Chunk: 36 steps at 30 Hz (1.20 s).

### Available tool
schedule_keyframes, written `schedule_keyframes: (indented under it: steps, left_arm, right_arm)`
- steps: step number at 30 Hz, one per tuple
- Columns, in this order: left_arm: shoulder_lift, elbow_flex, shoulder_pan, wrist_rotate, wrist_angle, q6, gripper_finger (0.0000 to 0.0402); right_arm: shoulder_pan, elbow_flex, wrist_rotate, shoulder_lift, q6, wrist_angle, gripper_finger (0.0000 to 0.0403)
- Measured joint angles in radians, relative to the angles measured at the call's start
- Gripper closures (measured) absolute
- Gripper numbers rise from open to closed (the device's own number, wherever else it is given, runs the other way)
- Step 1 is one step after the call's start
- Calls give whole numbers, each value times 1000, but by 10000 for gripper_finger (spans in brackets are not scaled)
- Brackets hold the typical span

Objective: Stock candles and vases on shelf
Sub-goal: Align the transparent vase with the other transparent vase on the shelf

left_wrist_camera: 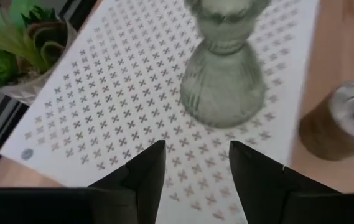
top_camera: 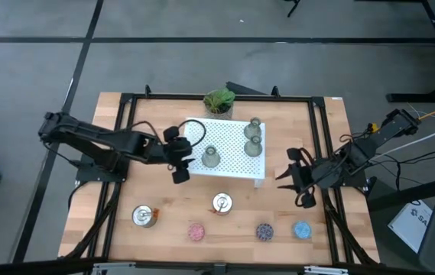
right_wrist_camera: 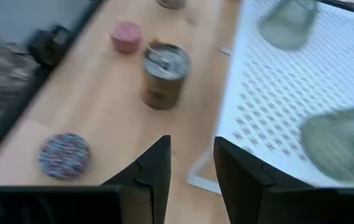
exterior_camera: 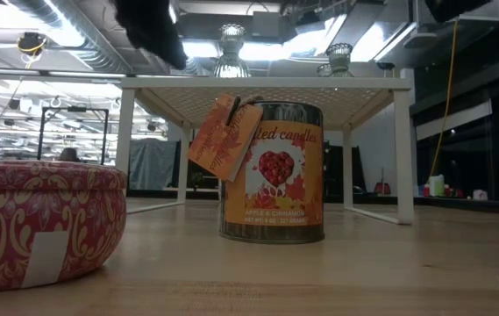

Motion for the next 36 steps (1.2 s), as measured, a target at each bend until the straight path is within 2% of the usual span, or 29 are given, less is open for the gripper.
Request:
schedule_keyframes:
  steps: [5,11,19,27,31,36]
  left_arm:
    - [75,-10,63,41,34,35,226]
    - [114,-9,134,204,145,113,226]
    - [126,-9,183,309,236,186,224]
    - [165,-8,195,315,332,220,223]
    - [213,-8,201,367,372,221,223]
    - [246,-8,204,379,436,260,223]
  right_arm:
    - [-17,-97,103,-27,57,25,279]
    - [-26,-193,105,-44,145,118,279]
    - [-33,-209,106,-44,155,169,279]
    - [-74,-209,106,-44,148,172,279]
    - [-93,-209,107,-44,111,170,279]
    - [-132,-209,108,-44,74,169,279]
